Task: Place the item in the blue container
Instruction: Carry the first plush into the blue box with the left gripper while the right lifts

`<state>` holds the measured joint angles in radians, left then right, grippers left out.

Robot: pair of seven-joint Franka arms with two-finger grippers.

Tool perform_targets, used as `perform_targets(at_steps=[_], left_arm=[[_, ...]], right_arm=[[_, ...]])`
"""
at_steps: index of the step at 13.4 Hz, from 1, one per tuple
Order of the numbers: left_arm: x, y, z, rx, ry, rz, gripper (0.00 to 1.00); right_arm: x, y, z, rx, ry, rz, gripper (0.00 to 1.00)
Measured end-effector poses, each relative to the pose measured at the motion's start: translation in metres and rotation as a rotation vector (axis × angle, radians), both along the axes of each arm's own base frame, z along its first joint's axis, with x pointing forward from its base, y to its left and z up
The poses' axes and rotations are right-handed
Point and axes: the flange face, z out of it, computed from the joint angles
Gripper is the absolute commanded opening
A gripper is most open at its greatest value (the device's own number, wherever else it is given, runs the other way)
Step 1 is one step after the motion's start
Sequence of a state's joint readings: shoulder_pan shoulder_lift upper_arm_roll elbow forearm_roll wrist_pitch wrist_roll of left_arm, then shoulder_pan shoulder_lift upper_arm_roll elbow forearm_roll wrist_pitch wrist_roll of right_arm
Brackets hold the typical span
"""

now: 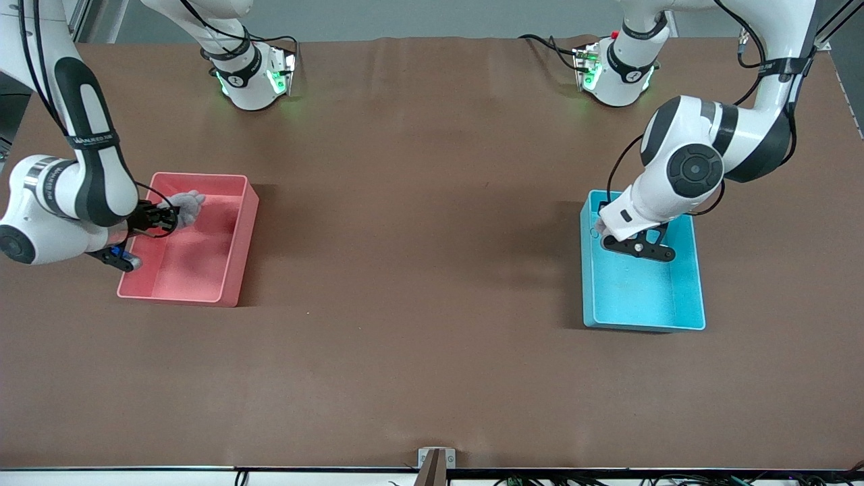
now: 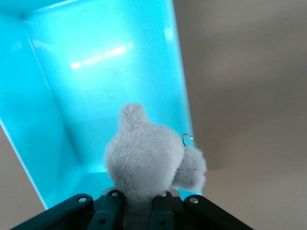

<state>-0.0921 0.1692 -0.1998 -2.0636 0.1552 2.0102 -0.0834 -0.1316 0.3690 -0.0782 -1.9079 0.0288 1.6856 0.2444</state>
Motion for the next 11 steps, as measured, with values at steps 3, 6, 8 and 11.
perform_targets(at_steps=[3,6,8,11], left_arm=[[-0.008,0.021,-0.023,0.025,0.004,-0.026,0.1],[-0.005,0.058,-0.035,-0.002,-0.006,-0.046,0.1],[-0.003,0.084,-0.047,-0.022,-0.011,-0.056,0.1],[0.001,0.107,-0.071,-0.052,-0.015,-0.069,0.1]], right_arm=[[0.021,0.024,0.038,-0.006,-0.021,-0.067,0.01],[0.038,0.069,0.081,-0.034,-0.059,-0.122,0.01],[0.042,0.112,0.104,-0.03,-0.086,-0.158,0.02],[0.043,0.175,0.124,-0.031,-0.12,-0.227,0.02]])
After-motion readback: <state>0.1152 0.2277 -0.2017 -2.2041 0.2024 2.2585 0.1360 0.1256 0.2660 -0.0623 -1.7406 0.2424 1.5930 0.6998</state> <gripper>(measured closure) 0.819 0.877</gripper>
